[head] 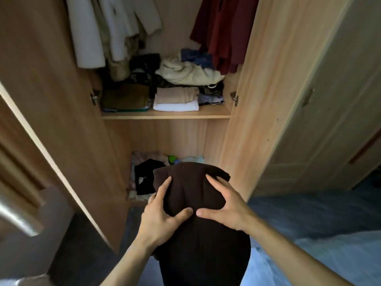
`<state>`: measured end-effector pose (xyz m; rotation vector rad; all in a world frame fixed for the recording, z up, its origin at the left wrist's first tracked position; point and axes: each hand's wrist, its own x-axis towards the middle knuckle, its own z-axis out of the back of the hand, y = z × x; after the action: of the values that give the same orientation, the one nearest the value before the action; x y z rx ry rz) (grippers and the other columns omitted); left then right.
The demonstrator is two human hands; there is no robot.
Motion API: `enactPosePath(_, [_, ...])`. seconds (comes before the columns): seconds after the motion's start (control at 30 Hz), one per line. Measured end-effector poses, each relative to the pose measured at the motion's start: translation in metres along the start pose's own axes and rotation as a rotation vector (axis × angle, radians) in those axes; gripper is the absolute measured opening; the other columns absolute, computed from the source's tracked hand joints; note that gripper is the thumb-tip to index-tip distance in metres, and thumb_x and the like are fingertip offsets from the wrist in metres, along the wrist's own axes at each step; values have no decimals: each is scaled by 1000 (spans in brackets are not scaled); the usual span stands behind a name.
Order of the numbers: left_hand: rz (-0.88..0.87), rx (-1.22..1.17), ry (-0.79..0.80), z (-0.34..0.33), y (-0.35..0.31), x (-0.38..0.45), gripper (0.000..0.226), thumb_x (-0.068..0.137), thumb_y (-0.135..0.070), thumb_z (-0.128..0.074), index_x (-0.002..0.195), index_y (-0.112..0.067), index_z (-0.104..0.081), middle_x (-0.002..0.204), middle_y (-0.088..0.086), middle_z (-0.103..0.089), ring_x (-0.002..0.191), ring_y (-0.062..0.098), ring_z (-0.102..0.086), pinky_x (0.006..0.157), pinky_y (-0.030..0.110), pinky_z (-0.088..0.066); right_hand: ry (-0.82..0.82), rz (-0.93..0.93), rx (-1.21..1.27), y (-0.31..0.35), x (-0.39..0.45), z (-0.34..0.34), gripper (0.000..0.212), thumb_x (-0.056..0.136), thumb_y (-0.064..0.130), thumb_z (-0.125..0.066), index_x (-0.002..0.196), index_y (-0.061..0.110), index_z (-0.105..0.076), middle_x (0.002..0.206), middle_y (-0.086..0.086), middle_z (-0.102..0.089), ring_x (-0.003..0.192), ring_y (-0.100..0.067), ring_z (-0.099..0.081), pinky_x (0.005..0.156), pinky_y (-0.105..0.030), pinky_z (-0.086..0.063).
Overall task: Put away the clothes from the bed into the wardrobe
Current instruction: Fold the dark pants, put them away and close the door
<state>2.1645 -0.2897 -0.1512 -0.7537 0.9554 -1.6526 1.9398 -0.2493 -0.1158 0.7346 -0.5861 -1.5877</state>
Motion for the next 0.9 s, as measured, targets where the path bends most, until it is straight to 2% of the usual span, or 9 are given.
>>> enactPosePath(0.27, [196, 68, 9, -3, 36, 125, 102, 58, -77, -73, 143, -66, -17, 142, -4, -49, 133, 19, -45, 110, 37, -38, 151, 16, 154, -36, 153, -13, 120, 49, 73, -82, 151, 52, -22, 164, 12, -14, 150, -7, -13, 121, -35, -24])
enactPosePath(0.37, [272, 83, -10, -3, 39, 166, 103, 56, -81, -71, 142, -68, -16, 140, -2, -49, 131, 22, -46, 112, 42, -39, 213, 25, 163, -42, 206, -8, 119, 51, 71, -84, 151, 52, -21, 165, 12, -12, 150, -8, -12, 120, -33, -23])
enactPosePath(0.5, [343, 74, -59, 0, 47, 214, 104, 54, -81, -70, 142, -68, -17, 141, -3, -49, 133, 22, -44, 113, 42, -37, 261, 49, 150, -39, 270, -3, 119, 51, 71, -83, 151, 52, -21, 165, 12, -11, 151, -9, -11, 121, -34, -22])
enactPosePath(0.7, [417, 36, -65, 10, 71, 272, 105, 52, -82, -71, 142, -67, -19, 139, -2, -49, 133, 22, -45, 112, 42, -39, 323, 37, 164, -41, 345, -18, 117, 52, 74, -80, 151, 53, -21, 164, 13, -10, 151, -9, -12, 122, -37, -24])
enactPosePath(0.9, [444, -2, 25, 14, 115, 339, 106, 51, -83, -73, 142, -69, -19, 142, -4, -48, 132, 20, -48, 110, 43, -43, 318, -38, 136, -50, 408, -40, 113, 57, 68, -83, 151, 53, -22, 164, 13, -11, 150, -8, -12, 119, -29, -21])
